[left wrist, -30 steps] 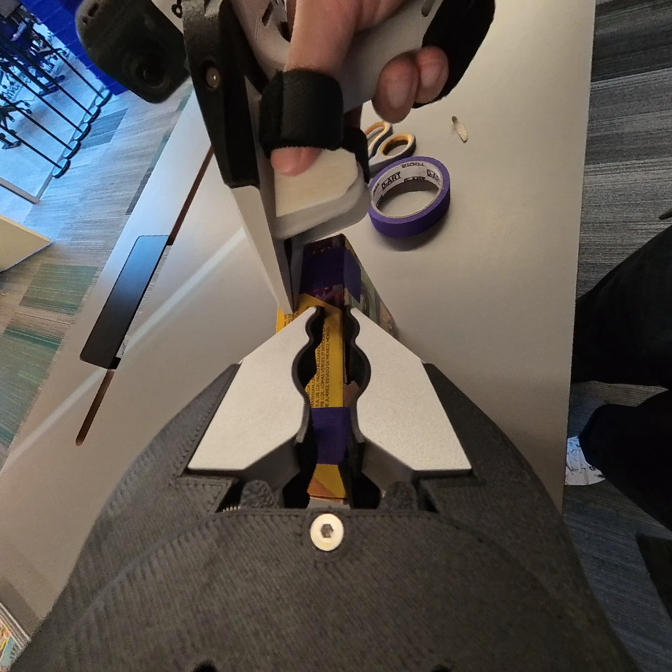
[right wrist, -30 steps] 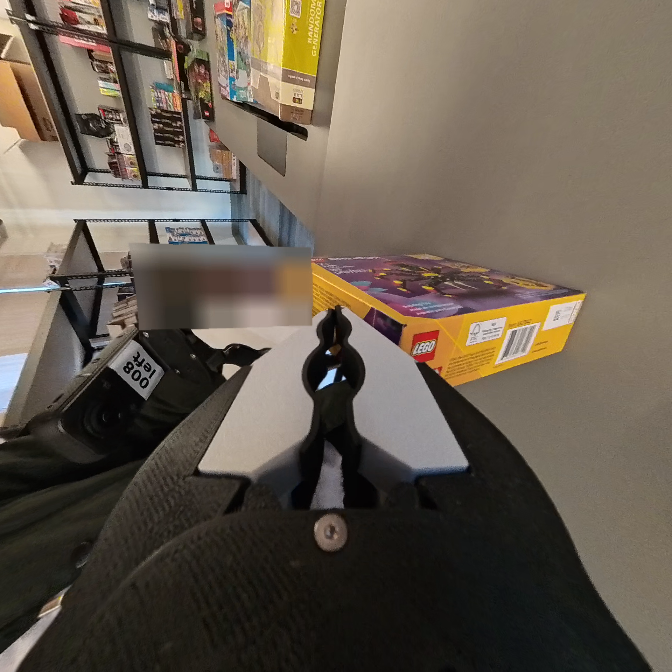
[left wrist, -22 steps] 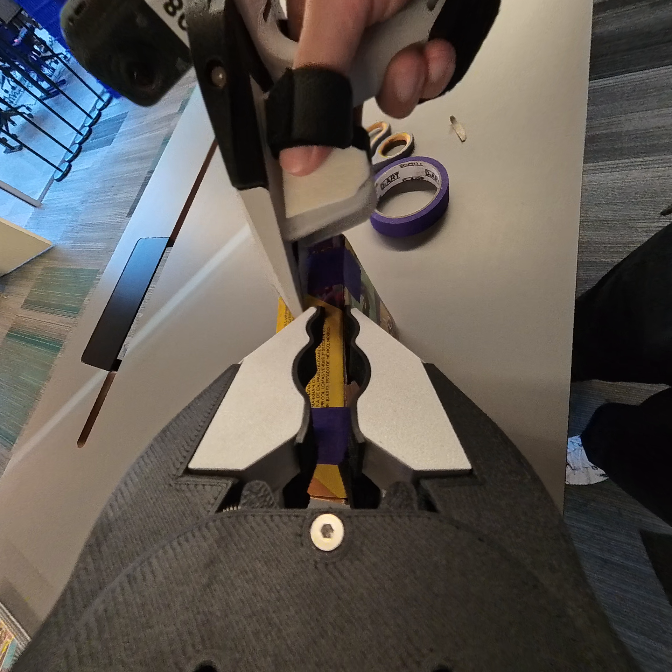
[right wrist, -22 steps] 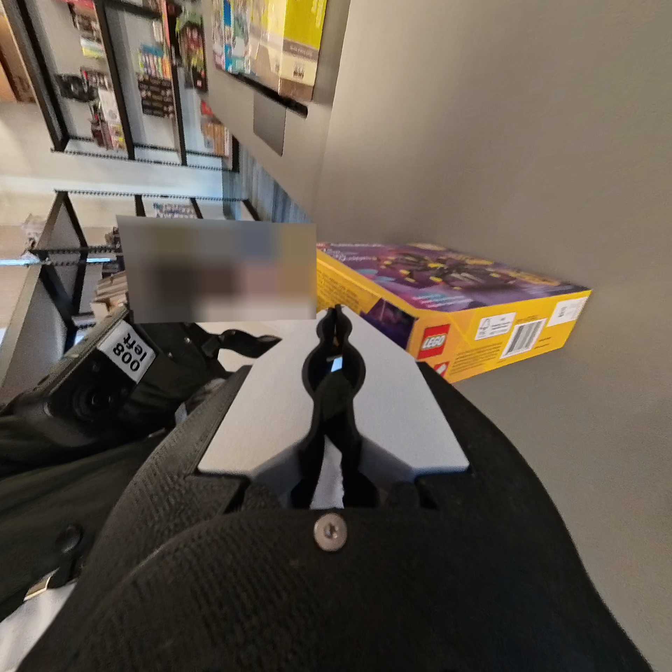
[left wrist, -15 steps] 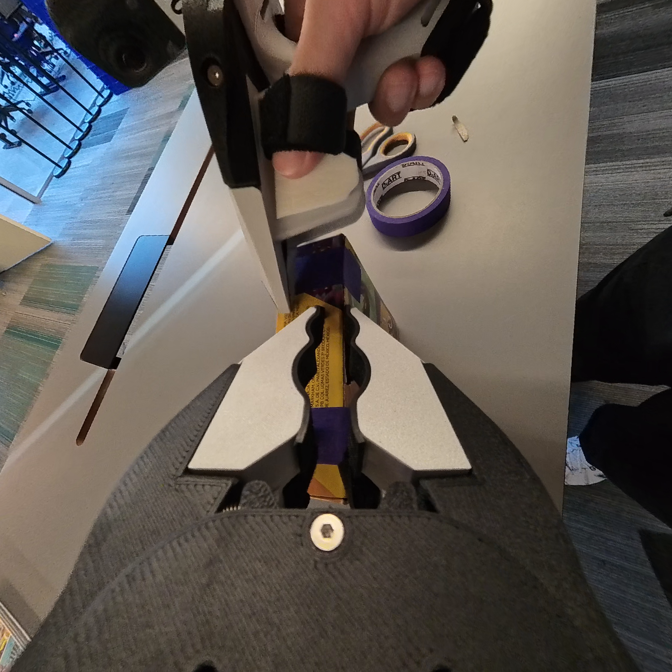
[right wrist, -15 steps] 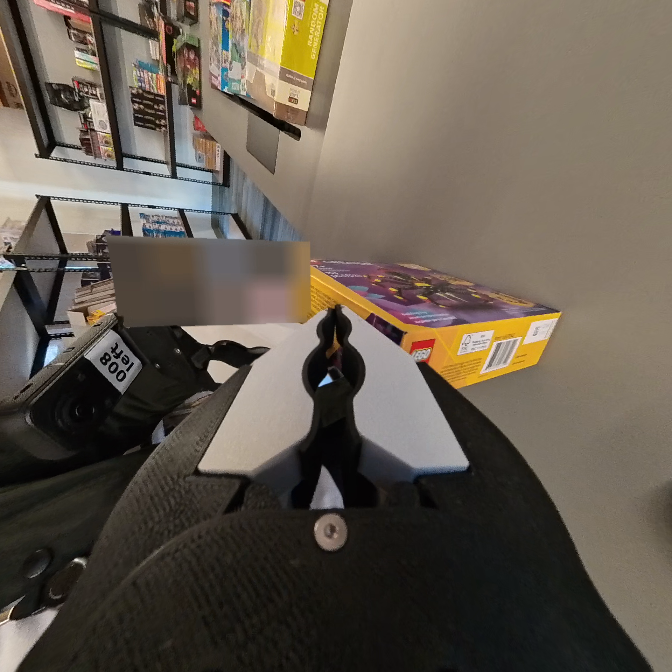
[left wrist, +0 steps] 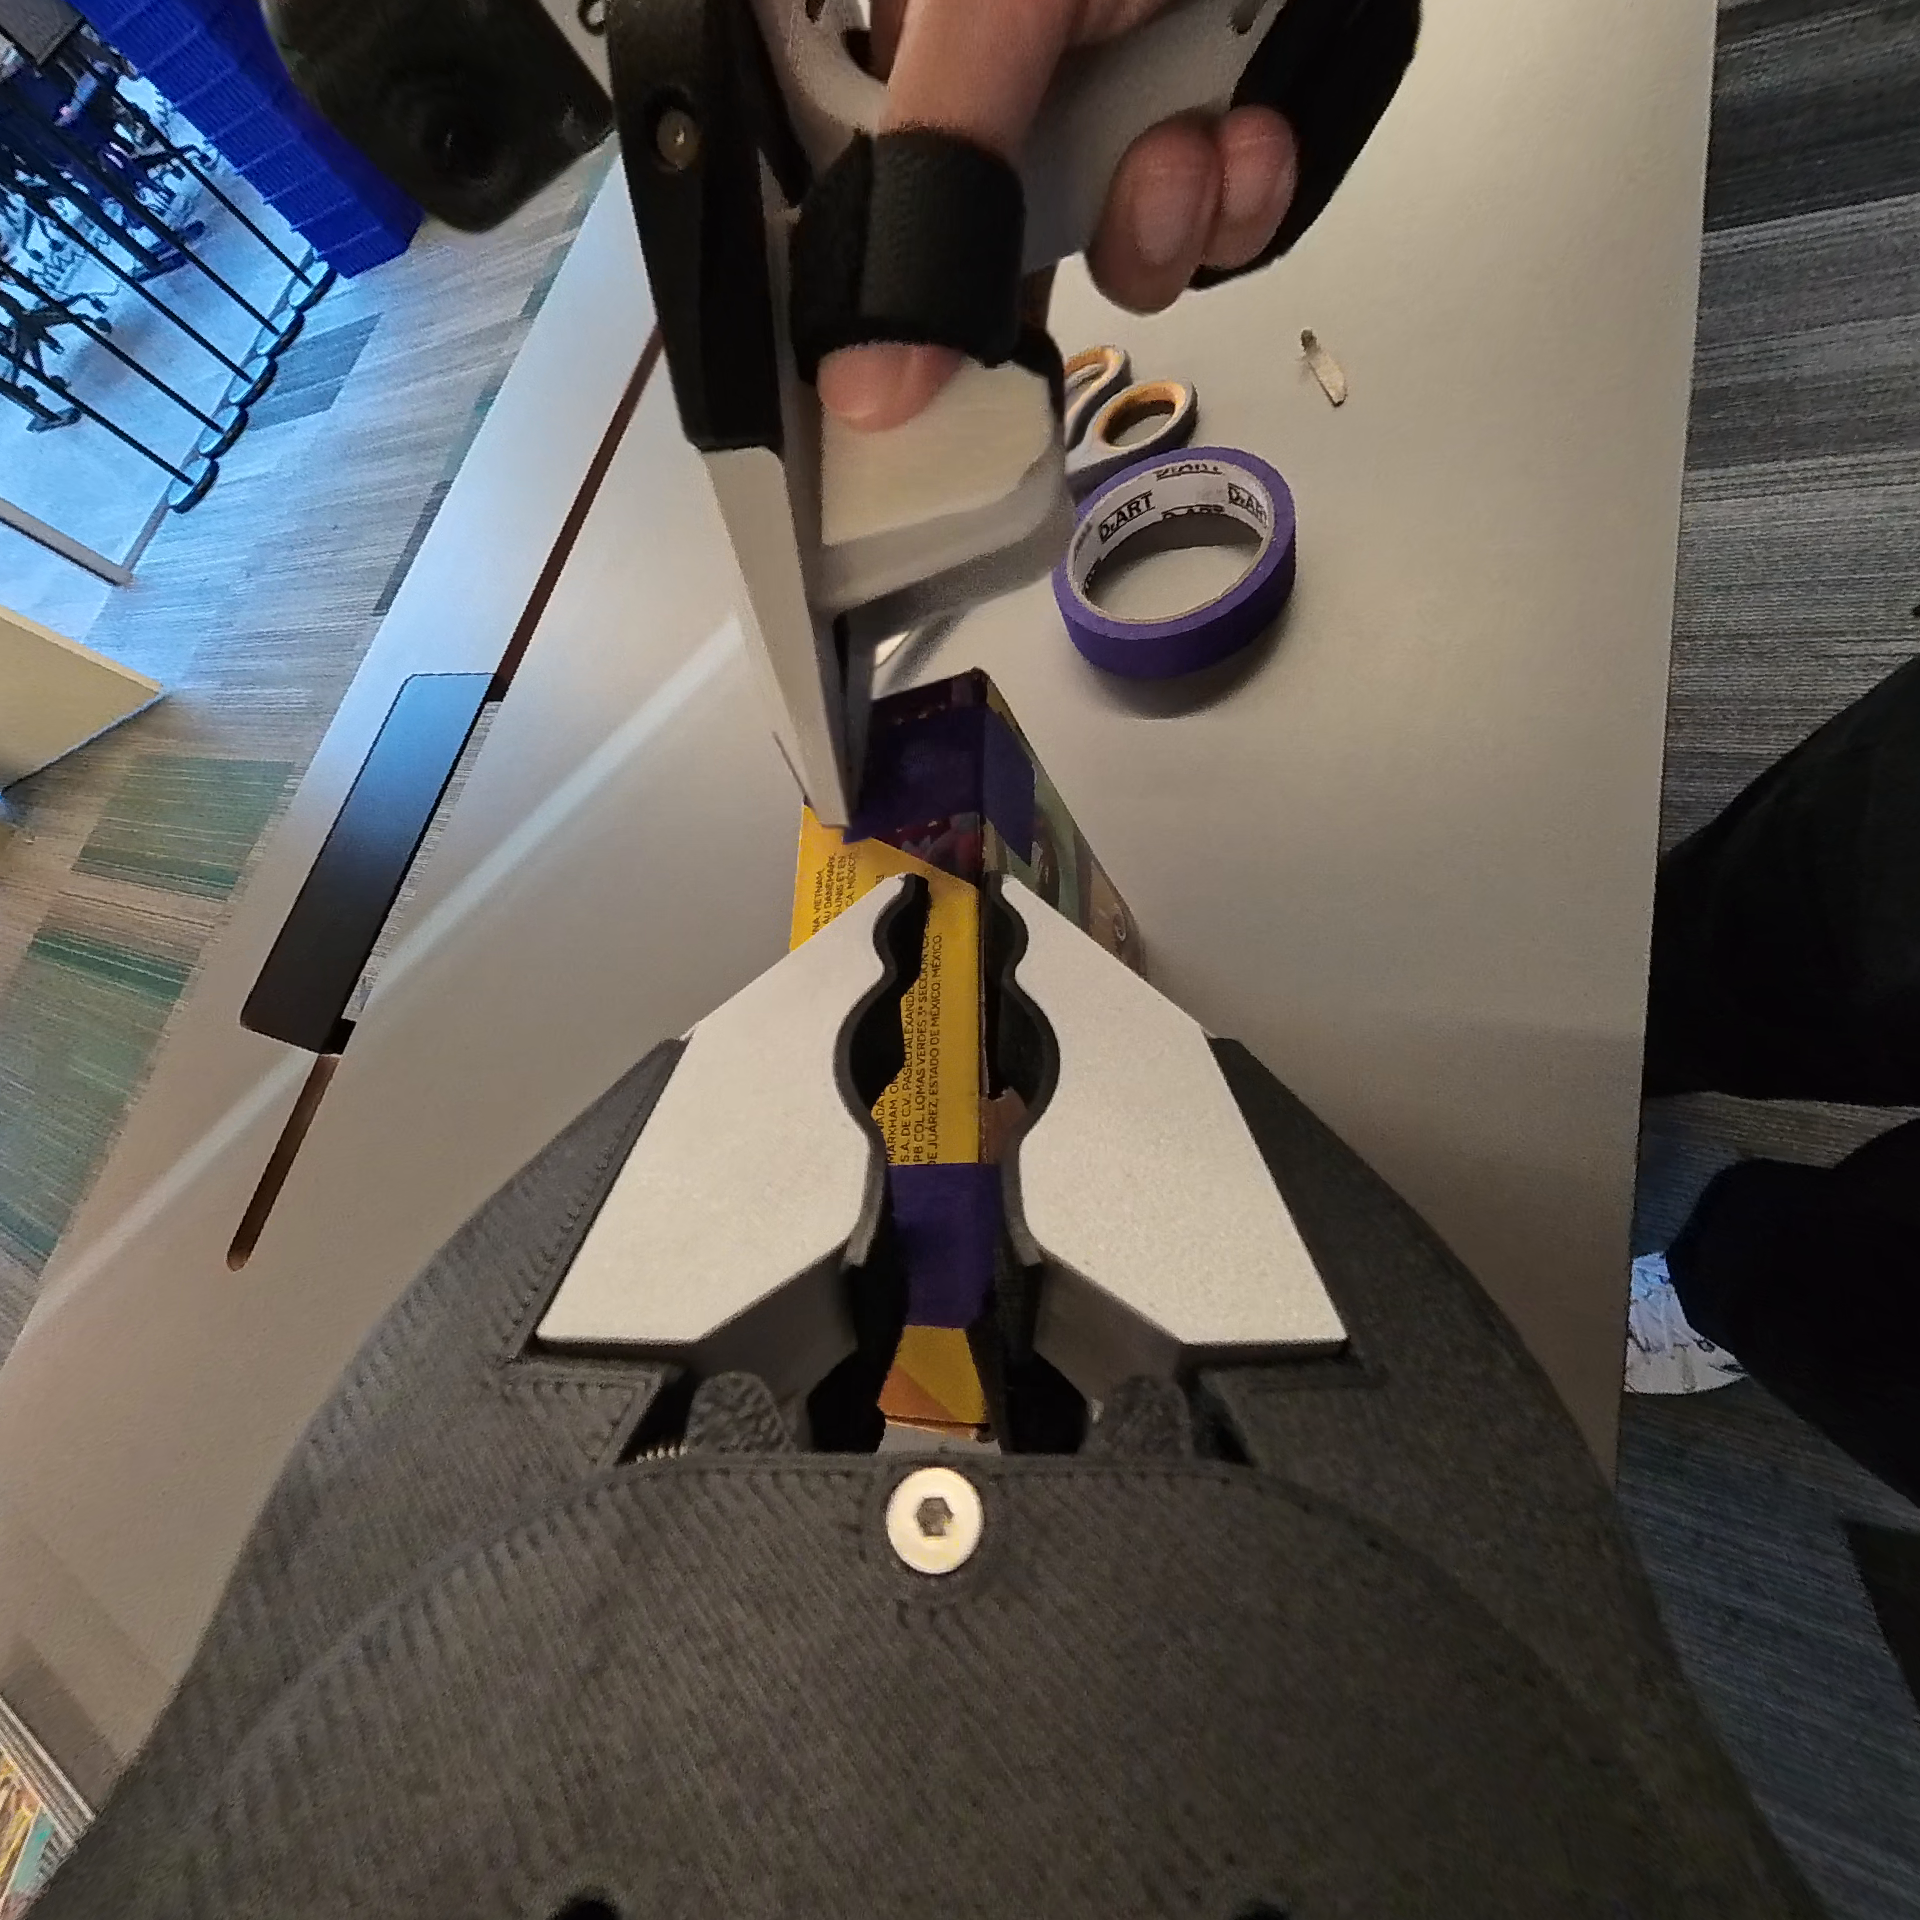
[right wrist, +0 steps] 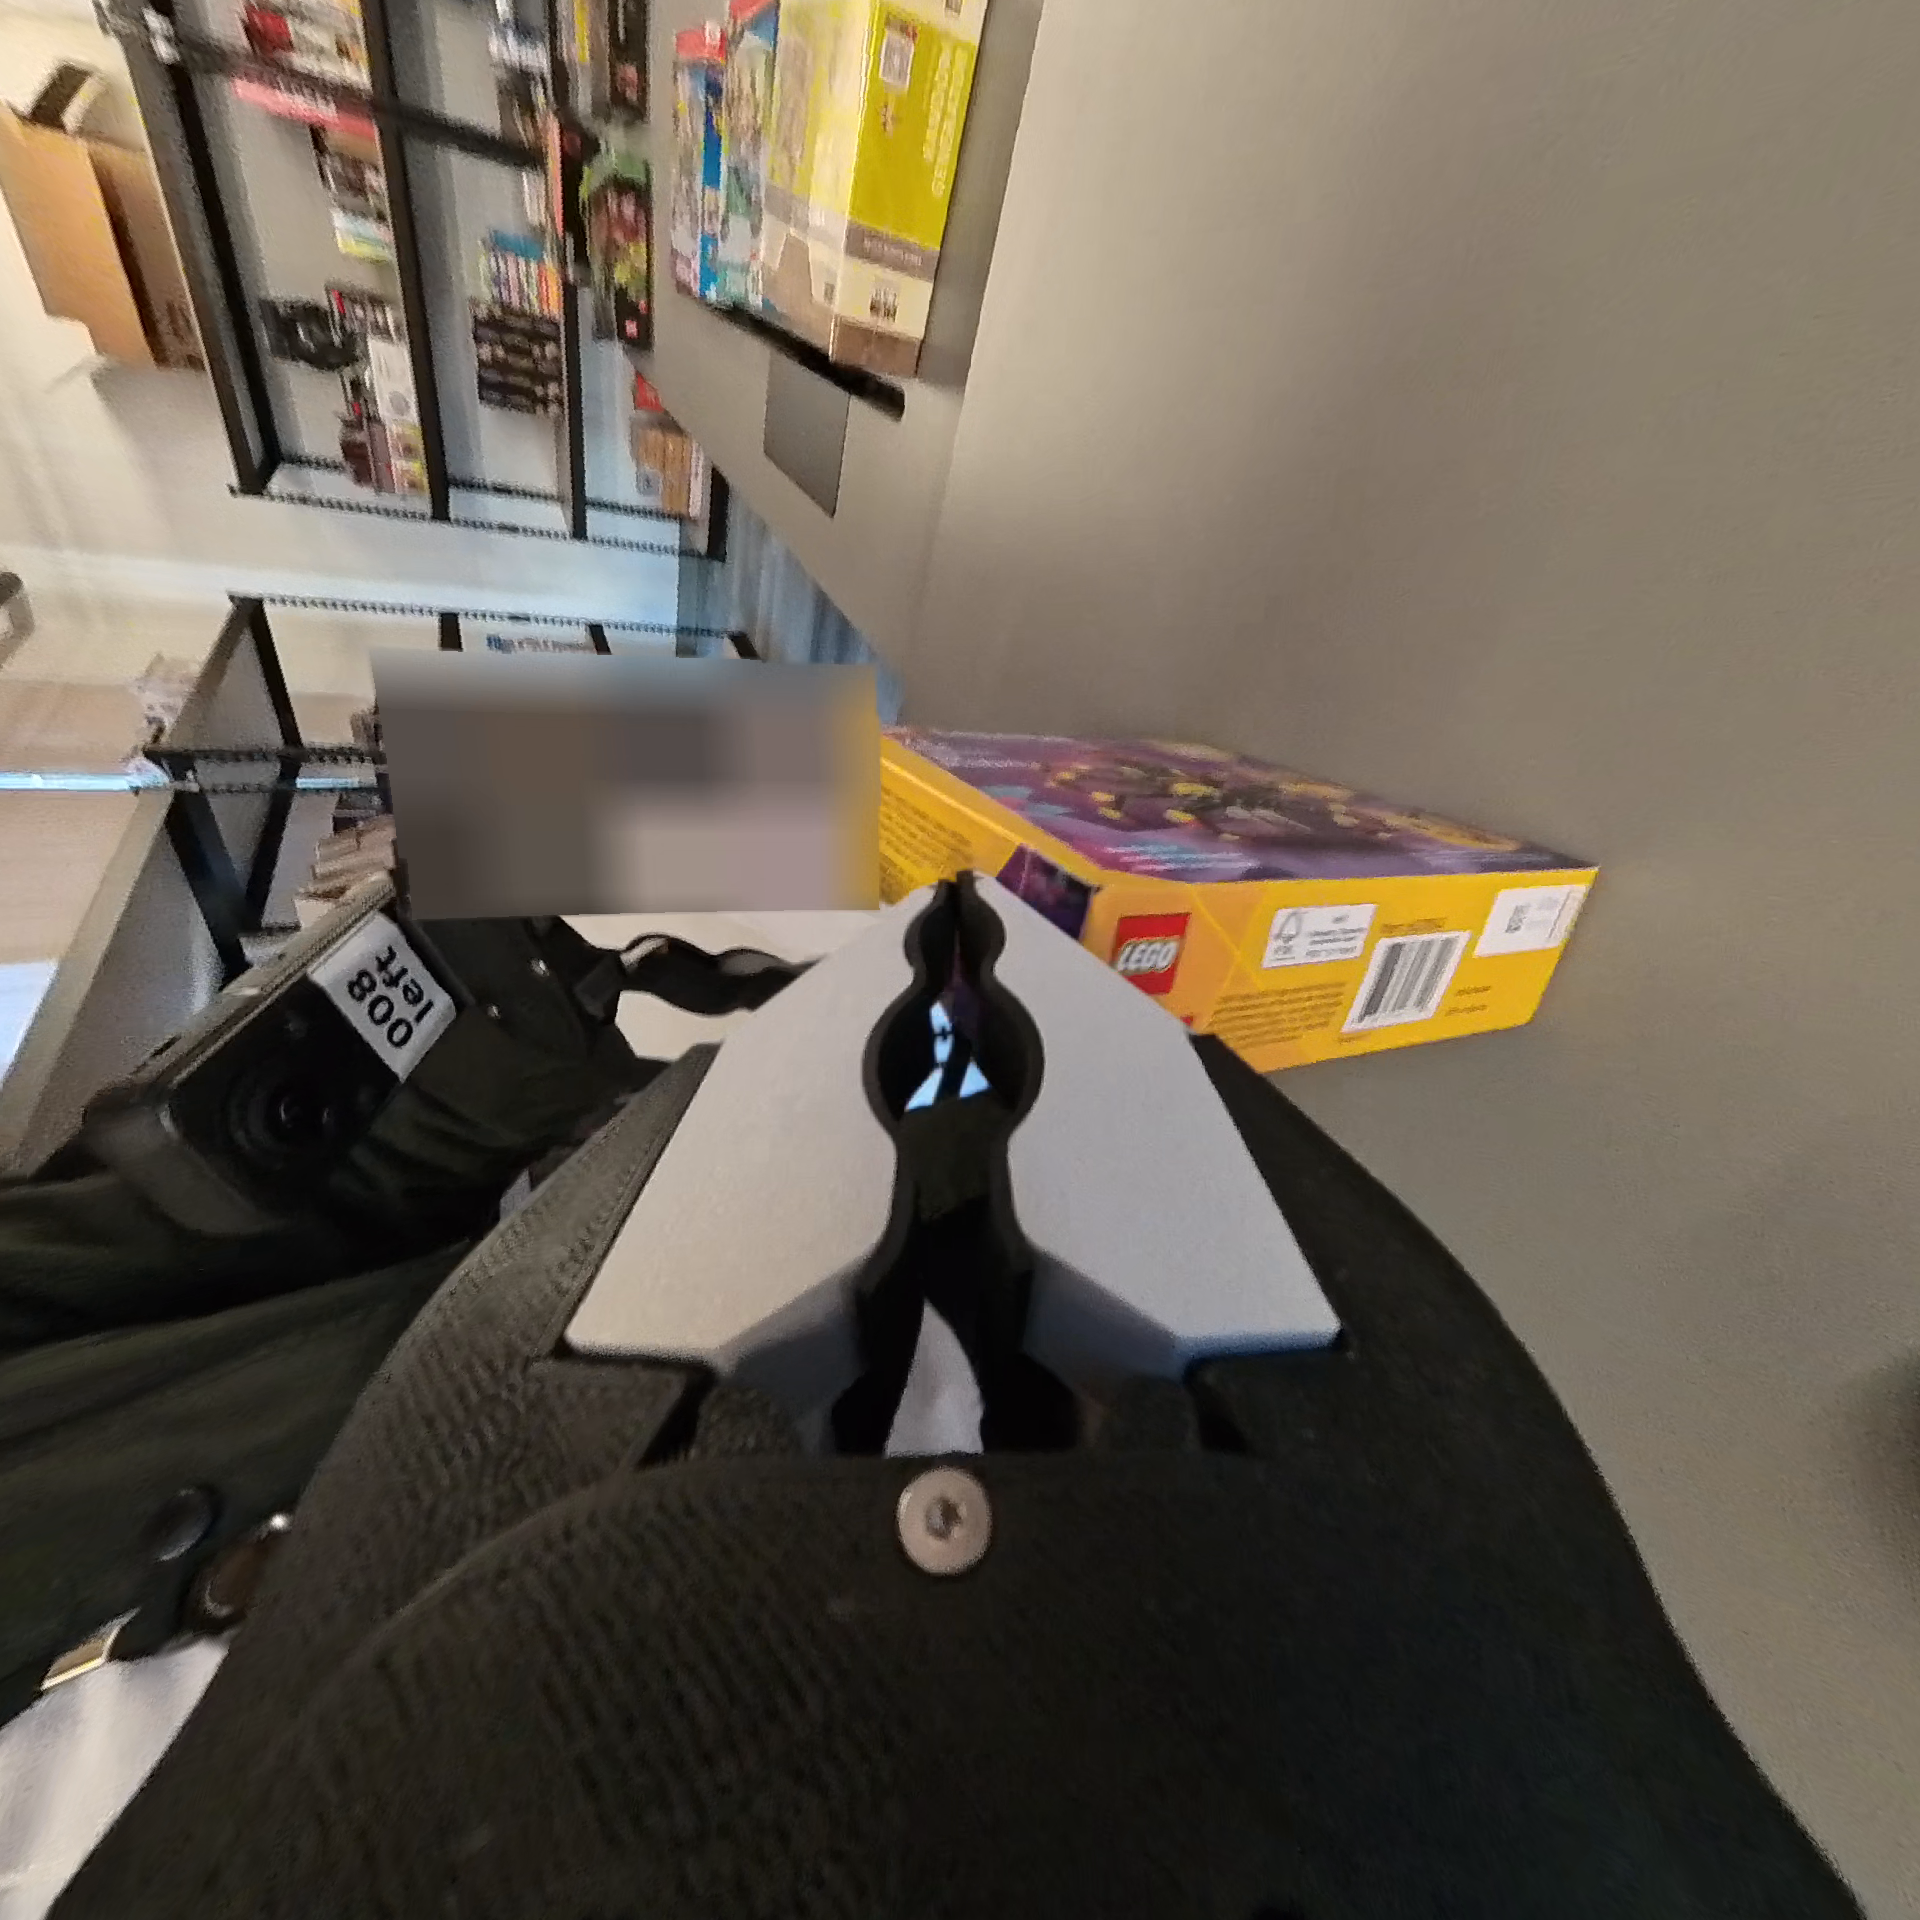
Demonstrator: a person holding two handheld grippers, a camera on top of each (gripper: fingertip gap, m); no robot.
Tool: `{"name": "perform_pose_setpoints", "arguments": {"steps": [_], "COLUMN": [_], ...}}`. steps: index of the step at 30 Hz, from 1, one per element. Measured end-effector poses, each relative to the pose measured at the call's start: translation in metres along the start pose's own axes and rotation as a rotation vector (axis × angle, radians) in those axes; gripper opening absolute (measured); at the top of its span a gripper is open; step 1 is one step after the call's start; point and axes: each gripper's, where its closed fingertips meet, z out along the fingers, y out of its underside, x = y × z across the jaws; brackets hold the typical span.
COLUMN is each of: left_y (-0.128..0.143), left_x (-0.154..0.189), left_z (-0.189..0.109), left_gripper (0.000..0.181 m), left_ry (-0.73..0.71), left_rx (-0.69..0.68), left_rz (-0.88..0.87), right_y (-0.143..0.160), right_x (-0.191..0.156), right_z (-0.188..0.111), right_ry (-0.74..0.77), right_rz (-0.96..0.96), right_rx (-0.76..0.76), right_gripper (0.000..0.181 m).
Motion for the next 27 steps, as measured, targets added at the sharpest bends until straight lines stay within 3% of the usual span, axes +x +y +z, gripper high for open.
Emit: {"name": "perform_pose_setpoints", "arguments": {"steps": [8, 11, 15, 19, 22, 27], "left_y": [0.000, 0.000, 0.000, 0.001, 0.000, 0.001], "left_x": [0.000, 0.000, 0.000, 0.000, 0.003, 0.002], "left_z": [0.000, 0.000, 0.000, 0.000, -0.001, 0.000], "left_gripper": [0.010, 0.010, 0.010, 0.010, 0.010, 0.010], "left_ry": [0.000, 0.002, 0.008, 0.007, 0.011, 0.010], "left_rx": [0.002, 0.002, 0.003, 0.001, 0.002, 0.000], "left_rz": [0.004, 0.001, 0.003, -0.003, 0.004, -0.003], "right_y": [0.011, 0.005, 0.021, 0.013, 0.032, 0.028], "right_x": [-0.002, -0.002, -0.010, -0.007, -0.012, -0.008], "right_z": [-0.007, -0.002, 0.007, 0.006, 0.005, -0.005], "right_ry": [-0.066, -0.038, -0.017, 0.000, -0.054, -0.096], "right_rz": [0.034, -0.001, -0.050, -0.055, -0.042, -0.087], "right_rx": [-0.014, 0.022, -0.074, -0.014, -0.087, 0.012], "right_gripper": [0.000, 0.000, 0.000, 0.000, 0.000, 0.000]}}
